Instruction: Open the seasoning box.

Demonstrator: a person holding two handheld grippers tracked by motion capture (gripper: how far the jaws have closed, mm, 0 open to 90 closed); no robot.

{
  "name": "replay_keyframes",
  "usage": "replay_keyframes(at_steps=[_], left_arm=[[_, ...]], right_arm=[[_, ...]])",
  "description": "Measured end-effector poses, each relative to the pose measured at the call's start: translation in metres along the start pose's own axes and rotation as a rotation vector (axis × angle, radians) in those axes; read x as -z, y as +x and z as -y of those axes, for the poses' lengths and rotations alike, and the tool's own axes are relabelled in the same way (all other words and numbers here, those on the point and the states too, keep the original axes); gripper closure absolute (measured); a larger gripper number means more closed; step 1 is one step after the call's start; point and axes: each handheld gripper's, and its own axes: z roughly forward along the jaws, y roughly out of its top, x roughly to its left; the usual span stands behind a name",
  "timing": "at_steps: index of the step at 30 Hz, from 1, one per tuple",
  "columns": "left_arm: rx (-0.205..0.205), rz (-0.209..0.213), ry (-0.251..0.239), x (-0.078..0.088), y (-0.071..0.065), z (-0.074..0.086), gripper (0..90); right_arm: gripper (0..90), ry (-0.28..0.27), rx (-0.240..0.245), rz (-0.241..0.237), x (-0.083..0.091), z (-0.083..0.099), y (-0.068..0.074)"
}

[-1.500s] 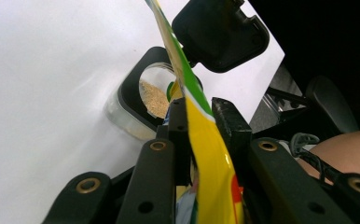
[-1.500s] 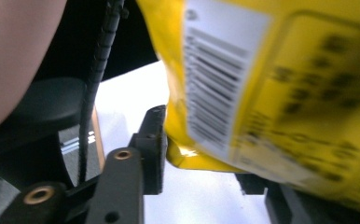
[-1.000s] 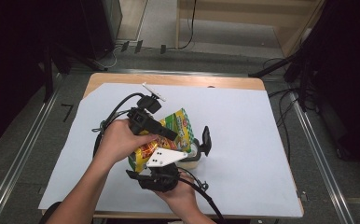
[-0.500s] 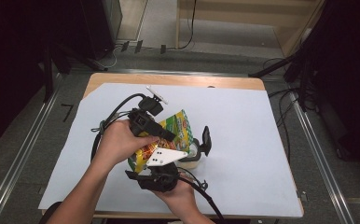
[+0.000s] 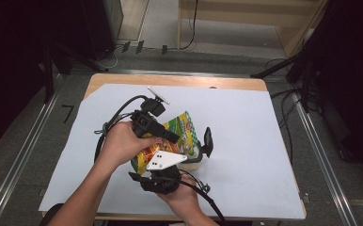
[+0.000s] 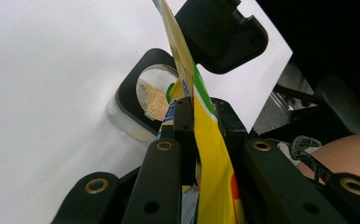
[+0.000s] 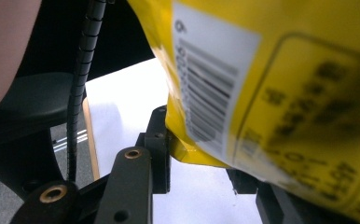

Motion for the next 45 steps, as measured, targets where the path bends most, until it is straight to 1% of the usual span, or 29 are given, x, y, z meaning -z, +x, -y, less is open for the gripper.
replay_keyframes(at_steps=[2,5,7,9,11,14,17,18,19,20,24,26,28,29,30,33,35,37,38,40,41,44,45], left_arm=[[0.002,0.006,-0.004,0.003,0.001,0.001,82.8],[0.006,-0.003,-0.003,0.006,0.003,0.002,83.8],[-0.001,-0.021,0.003,0.006,0.003,0.003,84.9],[-0.011,-0.054,0.012,0.005,0.002,0.003,85.7],[-0.012,-0.067,0.019,0.005,0.002,0.003,86.0],[-0.003,-0.072,0.009,0.007,0.005,0.003,86.0],[0.016,-0.102,-0.001,0.009,0.008,0.003,85.8],[0.020,-0.100,-0.002,0.009,0.008,0.003,85.7],[0.023,-0.090,0.000,0.008,0.008,0.003,85.7],[0.018,-0.082,0.003,0.006,0.009,0.002,85.7],[0.023,-0.078,-0.002,0.005,0.007,0.002,84.6],[0.033,-0.050,-0.008,0.006,0.008,0.002,83.5],[0.041,-0.015,-0.013,0.007,0.009,0.002,80.9],[0.040,-0.003,-0.013,0.008,0.010,0.002,79.4],[0.043,-0.002,-0.015,0.008,0.010,0.002,77.8],[0.037,0.000,-0.010,0.006,0.007,0.002,76.5],[0.015,0.000,0.012,0.001,0.002,0.002,77.1],[-0.006,-0.042,0.028,-0.003,-0.004,0.001,79.5],[-0.008,-0.051,0.033,-0.004,-0.005,0.001,80.0],[-0.006,-0.055,0.029,-0.003,-0.006,0.001,80.3],[0.003,-0.054,0.023,-0.003,-0.006,0.001,80.3],[0.004,-0.064,0.024,-0.003,-0.004,0.000,80.5],[0.011,-0.063,0.020,-0.003,-0.004,0.000,80.7]], right_arm=[[67.1,-0.003,-0.006,-0.014,0.001,0.000,0.000],[67.0,-0.006,-0.015,-0.026,0.001,0.000,0.001],[66.9,-0.009,-0.019,-0.033,0.001,0.000,0.002],[66.7,-0.010,-0.037,-0.043,0.001,0.001,0.002],[66.4,-0.009,-0.048,-0.048,0.001,0.002,0.003],[65.4,-0.012,-0.058,-0.045,0.003,0.002,0.003],[62.6,-0.010,-0.062,-0.028,0.007,0.003,0.002],[61.5,-0.013,-0.060,-0.019,0.008,0.004,0.000],[61.2,-0.012,-0.068,-0.021,0.009,0.004,-0.001],[60.9,-0.013,-0.066,-0.017,0.009,0.004,-0.001],[61.1,-0.012,-0.069,-0.019,0.011,0.004,0.000],[61.2,-0.017,-0.076,-0.023,0.013,0.003,0.000],[61.3,-0.022,-0.072,-0.018,0.015,0.003,-0.001],[61.3,-0.023,-0.076,-0.020,0.016,0.003,-0.001],[61.4,-0.028,-0.080,-0.019,0.017,0.004,-0.003],[61.4,-0.027,-0.089,-0.021,0.018,0.005,-0.005],[61.3,-0.022,-0.092,-0.027,0.017,0.005,-0.005],[61.5,-0.014,-0.097,-0.032,0.015,0.005,-0.004],[61.5,-0.013,-0.105,-0.039,0.014,0.006,-0.004],[61.5,-0.015,-0.108,-0.040,0.013,0.006,-0.004],[61.5,-0.017,-0.109,-0.039,0.013,0.006,-0.005],[60.3,-0.018,-0.106,-0.053,0.011,0.004,-0.006],[59.9,-0.016,-0.106,-0.054,0.009,0.004,-0.005]])
